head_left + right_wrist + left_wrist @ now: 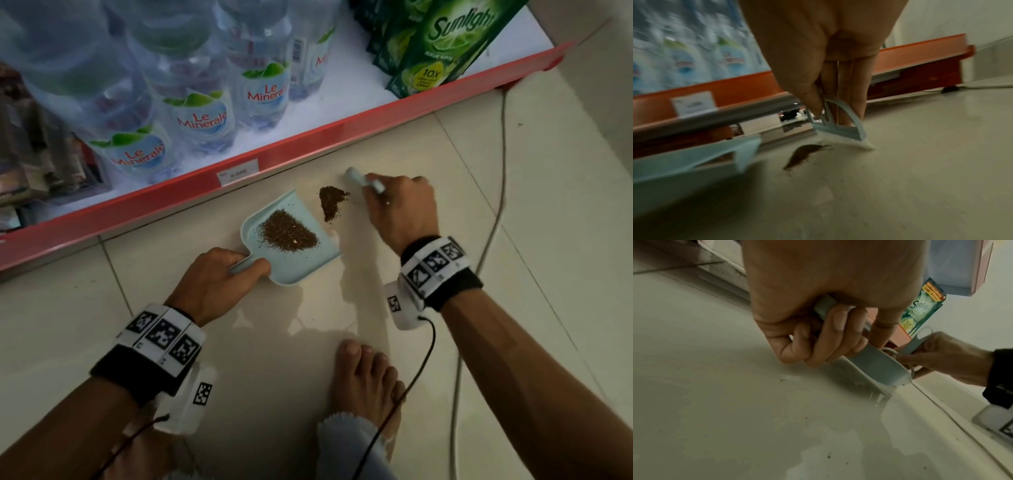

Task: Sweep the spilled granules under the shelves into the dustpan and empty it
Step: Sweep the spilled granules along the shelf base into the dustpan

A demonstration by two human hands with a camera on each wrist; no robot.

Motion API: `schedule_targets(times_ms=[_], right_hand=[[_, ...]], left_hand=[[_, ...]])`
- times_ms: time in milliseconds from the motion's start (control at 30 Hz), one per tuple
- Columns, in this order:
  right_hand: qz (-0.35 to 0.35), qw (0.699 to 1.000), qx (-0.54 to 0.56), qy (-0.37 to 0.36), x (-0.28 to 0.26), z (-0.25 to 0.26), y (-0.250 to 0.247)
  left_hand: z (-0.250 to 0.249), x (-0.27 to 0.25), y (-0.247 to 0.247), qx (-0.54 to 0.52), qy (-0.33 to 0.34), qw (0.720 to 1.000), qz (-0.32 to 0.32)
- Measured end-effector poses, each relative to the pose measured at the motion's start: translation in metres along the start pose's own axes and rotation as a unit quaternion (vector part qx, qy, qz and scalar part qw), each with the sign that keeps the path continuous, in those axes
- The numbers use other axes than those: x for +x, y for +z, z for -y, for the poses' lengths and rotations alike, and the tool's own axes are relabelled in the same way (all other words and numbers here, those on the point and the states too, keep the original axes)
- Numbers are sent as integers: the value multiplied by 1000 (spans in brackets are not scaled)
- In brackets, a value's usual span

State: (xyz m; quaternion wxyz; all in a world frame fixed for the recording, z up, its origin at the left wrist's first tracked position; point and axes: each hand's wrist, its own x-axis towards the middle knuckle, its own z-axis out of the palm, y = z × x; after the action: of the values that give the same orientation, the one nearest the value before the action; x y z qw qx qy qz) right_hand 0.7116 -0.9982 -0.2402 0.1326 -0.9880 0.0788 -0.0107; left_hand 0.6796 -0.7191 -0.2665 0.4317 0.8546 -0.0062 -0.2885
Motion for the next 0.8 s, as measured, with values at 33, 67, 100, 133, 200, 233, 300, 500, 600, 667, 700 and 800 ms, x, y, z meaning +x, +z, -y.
schedule_targets(times_ms=[33,67,100,133,200,233,300,500,600,667,700,800], right_hand=[[-3,1000,14,-19,-3,7,-1],[-20,999,32,-30,-3,9,-4],[-43,997,50,-29,1,6,-8],[-62,997,50,-18,8,1,-12],[-70,997,-12,34,28,-13,-17],[-63,995,-50,61,39,-21,-18],[-32,994,-78,72,54,-27,-14],[78,978,-84,-172,32,0,7],[81,961,-52,-260,14,-13,-3],[70,960,-42,-269,10,-24,-11],[49,966,-31,-253,12,-28,-13],[-33,989,-20,-140,34,-31,-16]], left_hand=[[-2,1,2,6,-1,1000,0],[-3,2,3,11,-1,1000,-2],[-4,3,4,13,1,1000,-5],[-3,3,4,16,4,1000,-9],[-2,2,4,21,9,1000,-12],[-2,2,4,21,7,1000,-12],[-1,1,4,21,-1,1000,-10],[-2,-4,2,15,-8,1000,-2],[1,-5,-2,17,-2,1000,-14],[3,-5,-3,18,0,1000,-20],[3,-5,-3,19,0,1000,-21],[0,-2,0,27,3,1000,-15]])
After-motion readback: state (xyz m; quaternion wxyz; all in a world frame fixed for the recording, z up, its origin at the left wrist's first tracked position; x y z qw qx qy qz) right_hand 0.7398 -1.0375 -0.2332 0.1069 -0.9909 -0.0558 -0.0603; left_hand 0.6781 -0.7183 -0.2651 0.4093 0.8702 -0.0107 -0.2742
